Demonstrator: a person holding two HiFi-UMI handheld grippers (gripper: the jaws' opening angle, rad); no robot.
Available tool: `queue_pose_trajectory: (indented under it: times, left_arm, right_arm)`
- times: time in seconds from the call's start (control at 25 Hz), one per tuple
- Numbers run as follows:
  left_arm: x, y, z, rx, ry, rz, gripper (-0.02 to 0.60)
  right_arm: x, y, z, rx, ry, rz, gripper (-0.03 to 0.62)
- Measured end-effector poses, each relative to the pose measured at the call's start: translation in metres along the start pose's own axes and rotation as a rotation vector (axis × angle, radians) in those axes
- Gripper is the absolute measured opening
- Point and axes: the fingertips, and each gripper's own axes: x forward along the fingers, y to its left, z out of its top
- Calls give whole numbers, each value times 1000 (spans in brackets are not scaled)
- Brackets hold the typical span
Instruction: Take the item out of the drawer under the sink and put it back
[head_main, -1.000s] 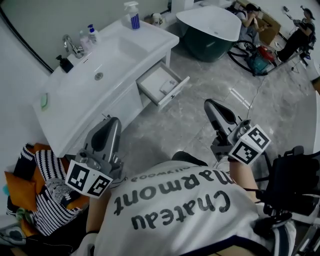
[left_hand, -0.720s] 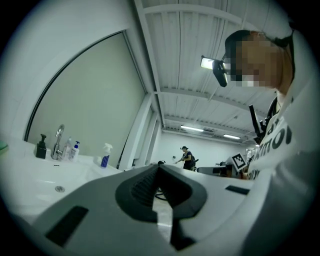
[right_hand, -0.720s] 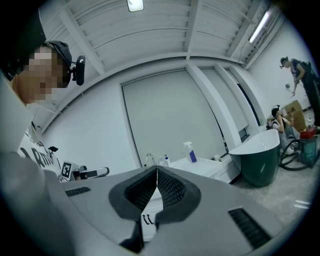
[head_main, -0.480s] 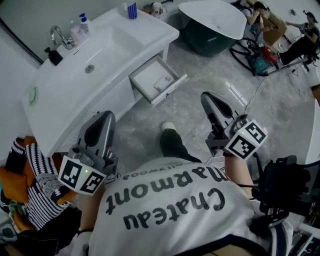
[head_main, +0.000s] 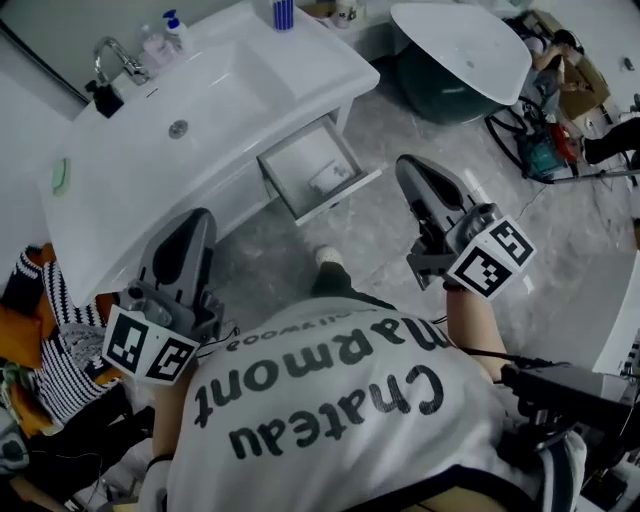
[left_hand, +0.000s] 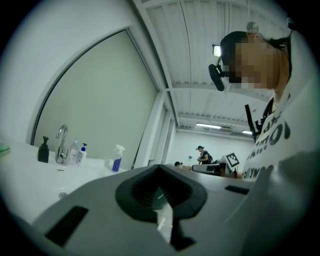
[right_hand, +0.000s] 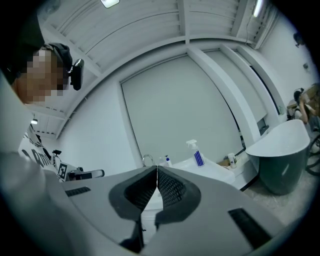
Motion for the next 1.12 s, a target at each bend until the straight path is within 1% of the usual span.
queue_pose_trajectory:
  times: [0.08, 0.2, 0.32, 0.48, 0.56, 0.68, 0.76, 0.84, 0.92, 1.0, 1.12]
  left_arm:
    - [13, 7, 1, -23, -10, 30, 8]
    - [32, 17, 4, -57, -43, 54, 8]
    - [53, 29, 4, -82, -65, 98, 8]
    - [79, 40, 1, -109, -88, 151, 8]
    - [91, 46, 0, -114, -93, 182, 8]
    - [104, 56, 1, -105, -99, 229, 8]
    - [109, 59, 3, -86, -111, 248, 8]
    - [111, 62, 3, -78, -128, 265, 8]
    - [112, 67, -2, -85, -127, 290, 8]
    - [110, 74, -12, -97, -113, 325, 8]
    - [108, 86, -26, -103, -103, 397, 8]
  right_arm:
    - [13, -16, 6, 3, 16, 23, 12]
    - [32, -37, 13, 9, 37, 58, 12]
    - [54, -55, 18, 8, 63, 116, 12]
    - [79, -69, 22, -49, 107, 221, 12]
    - [93, -78, 24, -84, 125, 250, 12]
    - [112, -91, 25, -103, 148, 293, 12]
    - [123, -95, 20, -124, 177, 351, 12]
    - [132, -97, 11, -180, 218, 403, 13]
    - [140, -102, 2, -252, 251, 418, 12]
    - [150, -106, -8, -300, 277, 429, 12]
    - [164, -111, -23, -309, 298, 452, 13]
